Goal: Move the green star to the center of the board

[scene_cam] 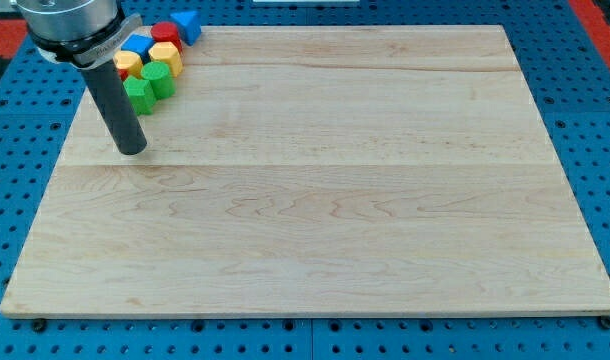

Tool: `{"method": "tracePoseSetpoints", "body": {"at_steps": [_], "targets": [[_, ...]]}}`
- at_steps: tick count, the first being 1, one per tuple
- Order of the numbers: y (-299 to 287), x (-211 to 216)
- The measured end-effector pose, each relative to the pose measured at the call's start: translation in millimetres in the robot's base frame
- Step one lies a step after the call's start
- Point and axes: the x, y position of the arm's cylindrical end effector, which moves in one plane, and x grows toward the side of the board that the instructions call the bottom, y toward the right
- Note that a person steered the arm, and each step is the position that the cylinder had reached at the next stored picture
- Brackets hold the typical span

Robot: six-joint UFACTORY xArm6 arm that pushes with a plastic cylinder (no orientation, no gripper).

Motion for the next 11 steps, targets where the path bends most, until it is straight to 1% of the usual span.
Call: {"method": "tracePoseSetpoints", "body": {"at_steps": [3,4,5,6,7,8,9,10,11], "targets": [[-2.6,5.2],[-23.8,36.3],[-97.6,72.6],[-100.1,69.6],[-99.3,-13.8],[-100.7,-72.2],[-96.4,-77.5],[-52.0,-97.2],[-40.3,-109.4]]}}
